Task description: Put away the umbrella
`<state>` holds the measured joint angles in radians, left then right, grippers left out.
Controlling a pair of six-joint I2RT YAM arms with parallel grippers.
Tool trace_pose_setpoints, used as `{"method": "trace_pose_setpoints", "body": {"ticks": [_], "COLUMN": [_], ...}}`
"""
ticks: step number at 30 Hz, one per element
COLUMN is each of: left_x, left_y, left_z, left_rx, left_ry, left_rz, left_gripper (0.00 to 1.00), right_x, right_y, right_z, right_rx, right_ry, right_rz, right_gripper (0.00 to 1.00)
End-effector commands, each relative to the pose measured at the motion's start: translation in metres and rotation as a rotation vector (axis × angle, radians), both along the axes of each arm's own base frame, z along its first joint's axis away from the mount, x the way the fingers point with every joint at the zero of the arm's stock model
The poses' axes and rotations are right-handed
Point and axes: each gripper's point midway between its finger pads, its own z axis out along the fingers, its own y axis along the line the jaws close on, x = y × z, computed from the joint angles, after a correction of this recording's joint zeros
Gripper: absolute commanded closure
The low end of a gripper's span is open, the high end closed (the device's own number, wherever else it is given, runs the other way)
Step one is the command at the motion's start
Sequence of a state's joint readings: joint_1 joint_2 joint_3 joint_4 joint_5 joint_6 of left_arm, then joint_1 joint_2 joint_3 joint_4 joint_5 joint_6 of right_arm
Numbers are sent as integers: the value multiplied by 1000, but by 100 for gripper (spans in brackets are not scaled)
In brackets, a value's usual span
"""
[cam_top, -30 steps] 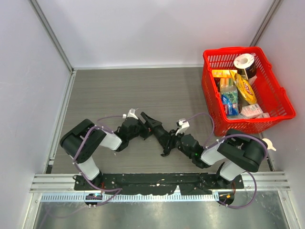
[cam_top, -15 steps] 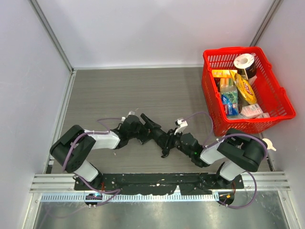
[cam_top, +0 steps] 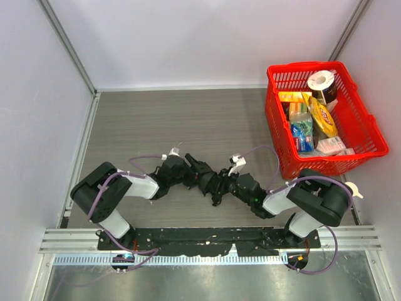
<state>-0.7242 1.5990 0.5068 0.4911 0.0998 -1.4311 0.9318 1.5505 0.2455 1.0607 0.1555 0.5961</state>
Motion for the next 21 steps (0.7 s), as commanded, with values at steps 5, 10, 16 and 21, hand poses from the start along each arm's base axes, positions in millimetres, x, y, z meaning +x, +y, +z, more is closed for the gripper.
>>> {"method": "trace_pose_setpoints", "body": {"ticks": [5, 10, 16, 21], "left_x": [3, 13, 21, 22], "left_y": [29, 29, 16, 16], "left_z": [-25, -1, 33, 57], "left_rx": [55, -17, -185, -222], "left_ry": [-233, -350, -481, -563], "left_rz": [44, 87, 98, 91], "left_gripper": [55, 73, 94, 100], "right_x": [-3, -14, -28, -32], "right_y": [19, 27, 35, 32], "right_z": [65, 58, 46, 33], "right_rx": [265, 214, 140, 26], "right_ry": [-79, -86, -95, -52], "right_rz": [49, 100, 173, 182], "right_gripper": [99, 99, 99, 85]}}
